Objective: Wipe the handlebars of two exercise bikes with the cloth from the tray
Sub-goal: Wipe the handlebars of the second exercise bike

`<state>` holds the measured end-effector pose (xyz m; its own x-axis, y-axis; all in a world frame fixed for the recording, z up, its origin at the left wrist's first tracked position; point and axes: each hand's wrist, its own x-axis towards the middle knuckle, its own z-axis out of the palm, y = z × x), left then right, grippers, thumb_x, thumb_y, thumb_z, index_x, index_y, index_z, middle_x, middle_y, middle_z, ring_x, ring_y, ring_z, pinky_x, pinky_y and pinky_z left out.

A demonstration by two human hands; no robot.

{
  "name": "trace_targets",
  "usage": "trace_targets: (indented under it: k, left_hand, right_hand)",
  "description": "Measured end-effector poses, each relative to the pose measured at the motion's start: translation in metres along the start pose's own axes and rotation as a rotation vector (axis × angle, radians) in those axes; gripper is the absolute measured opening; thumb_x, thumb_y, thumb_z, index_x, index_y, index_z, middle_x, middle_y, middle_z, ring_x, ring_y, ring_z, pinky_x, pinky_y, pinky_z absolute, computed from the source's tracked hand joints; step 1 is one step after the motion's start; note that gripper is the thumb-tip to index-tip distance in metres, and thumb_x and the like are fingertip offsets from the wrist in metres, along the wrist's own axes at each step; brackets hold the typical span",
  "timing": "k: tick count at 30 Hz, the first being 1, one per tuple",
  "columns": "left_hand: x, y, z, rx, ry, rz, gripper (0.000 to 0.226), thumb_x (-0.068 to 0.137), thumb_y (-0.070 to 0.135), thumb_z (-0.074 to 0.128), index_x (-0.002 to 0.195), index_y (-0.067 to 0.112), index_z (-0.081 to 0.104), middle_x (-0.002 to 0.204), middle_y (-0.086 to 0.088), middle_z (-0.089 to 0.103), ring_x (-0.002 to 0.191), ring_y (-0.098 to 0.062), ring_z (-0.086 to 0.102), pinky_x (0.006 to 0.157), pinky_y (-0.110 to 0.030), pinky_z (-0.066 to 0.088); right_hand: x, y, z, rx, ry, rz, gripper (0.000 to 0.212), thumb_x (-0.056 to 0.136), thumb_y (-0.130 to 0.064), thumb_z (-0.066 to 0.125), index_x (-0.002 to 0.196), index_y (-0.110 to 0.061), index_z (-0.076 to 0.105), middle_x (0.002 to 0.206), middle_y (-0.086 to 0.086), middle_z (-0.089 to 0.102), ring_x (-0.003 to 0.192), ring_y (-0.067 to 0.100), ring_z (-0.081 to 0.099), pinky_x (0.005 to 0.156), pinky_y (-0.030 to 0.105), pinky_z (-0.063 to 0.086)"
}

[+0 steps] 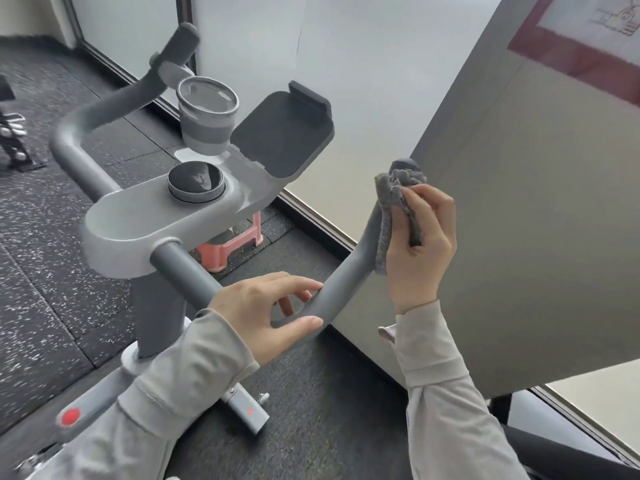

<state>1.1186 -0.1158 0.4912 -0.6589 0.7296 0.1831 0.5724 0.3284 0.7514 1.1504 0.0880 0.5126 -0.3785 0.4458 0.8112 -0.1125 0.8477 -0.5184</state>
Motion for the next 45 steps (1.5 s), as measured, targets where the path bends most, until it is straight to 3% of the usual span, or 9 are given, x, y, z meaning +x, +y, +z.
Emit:
trace_targets:
  k: [6, 10, 13, 21, 24, 28, 34, 40, 45]
  left_hand:
    - [-0.001, 0.000, 0.001, -0.001, -0.006, -0.010, 0.059, 0.064, 0.065, 0.044, 0.112, 0.036, 0.062, 0.094, 0.020, 0.064, 0.072, 0.003, 0.058, 0.080, -0.033, 0.052]
    - [-0.003, 0.001, 0.001, 0.028, -0.009, -0.005, 0.059, 0.066, 0.065, 0.043, 0.113, 0.034, 0.062, 0.094, 0.021, 0.063, 0.072, 0.002, 0.057, 0.080, -0.028, 0.051]
    - [-0.003, 0.002, 0.001, 0.052, -0.020, -0.001, 0.050, 0.071, 0.056, 0.053, 0.115, 0.033, 0.061, 0.096, 0.020, 0.063, 0.073, -0.001, 0.058, 0.080, -0.028, 0.050]
    - [-0.006, -0.007, -0.005, 0.123, -0.047, 0.113, 0.050, 0.073, 0.049, 0.069, 0.115, 0.022, 0.062, 0.099, 0.006, 0.068, 0.087, -0.015, 0.062, 0.089, -0.034, 0.045]
    - [-0.007, -0.013, -0.012, 0.165, -0.068, 0.165, 0.054, 0.067, 0.056, 0.066, 0.107, 0.021, 0.065, 0.092, 0.005, 0.070, 0.086, -0.019, 0.064, 0.087, -0.035, 0.045]
    - [-0.007, -0.023, -0.017, 0.122, -0.113, 0.203, 0.050, 0.065, 0.048, 0.076, 0.104, 0.019, 0.068, 0.090, 0.000, 0.072, 0.086, -0.022, 0.066, 0.086, -0.034, 0.042]
    - [-0.002, -0.037, -0.029, 0.134, -0.173, 0.277, 0.039, 0.067, 0.048, 0.072, 0.096, 0.022, 0.070, 0.082, 0.002, 0.070, 0.084, -0.022, 0.065, 0.081, -0.032, 0.039]
    - [0.001, -0.048, -0.032, 0.141, -0.218, 0.296, 0.037, 0.073, 0.056, 0.064, 0.103, 0.034, 0.068, 0.096, 0.010, 0.067, 0.098, -0.011, 0.058, 0.077, -0.019, 0.023]
    - [-0.001, -0.051, -0.028, 0.155, -0.193, 0.324, 0.039, 0.077, 0.060, 0.058, 0.106, 0.035, 0.065, 0.100, 0.013, 0.065, 0.099, -0.009, 0.055, 0.079, -0.017, 0.021]
  right_hand:
    - [0.029, -0.001, -0.002, -0.053, -0.027, -0.060, 0.015, 0.087, 0.004, 0.058, 0.098, 0.006, 0.068, 0.102, 0.026, 0.060, 0.096, 0.027, 0.059, 0.090, 0.017, 0.043]
    - [0.002, -0.007, -0.014, -0.079, -0.136, -0.059, 0.014, 0.087, 0.001, 0.060, 0.098, 0.003, 0.070, 0.102, 0.018, 0.062, 0.095, 0.030, 0.060, 0.088, 0.029, 0.049]
    - [-0.019, -0.017, -0.022, -0.129, -0.283, -0.098, 0.014, 0.087, -0.002, 0.063, 0.097, 0.000, 0.072, 0.101, 0.007, 0.062, 0.093, 0.035, 0.059, 0.086, 0.034, 0.048]
    - [-0.020, -0.062, -0.022, -0.253, -0.708, -0.056, 0.014, 0.086, -0.006, 0.065, 0.097, -0.005, 0.073, 0.099, 0.008, 0.070, 0.093, 0.027, 0.057, 0.084, 0.019, 0.039]
    - [-0.017, -0.080, -0.006, -0.351, -0.943, -0.077, 0.018, 0.091, -0.012, 0.058, 0.101, -0.010, 0.073, 0.102, 0.004, 0.070, 0.095, 0.025, 0.053, 0.083, 0.024, 0.038]
    - [-0.004, -0.091, 0.008, -0.557, -1.227, -0.149, 0.025, 0.095, -0.015, 0.047, 0.103, -0.012, 0.070, 0.105, 0.005, 0.069, 0.096, 0.022, 0.053, 0.086, 0.021, 0.031]
    - [-0.009, -0.116, 0.014, -0.620, -1.416, -0.164, 0.025, 0.095, -0.013, 0.045, 0.103, -0.015, 0.069, 0.105, 0.003, 0.068, 0.098, 0.021, 0.052, 0.083, 0.020, 0.028]
    - [0.000, -0.111, 0.023, -0.888, -1.404, -0.158, 0.026, 0.096, -0.012, 0.045, 0.112, -0.015, 0.065, 0.116, 0.000, 0.061, 0.094, 0.016, 0.042, 0.088, 0.021, 0.025]
    - [0.014, -0.081, 0.022, -1.045, -1.149, -0.133, 0.027, 0.093, -0.007, 0.045, 0.109, -0.013, 0.066, 0.110, 0.003, 0.060, 0.105, 0.024, 0.043, 0.092, 0.033, 0.038]
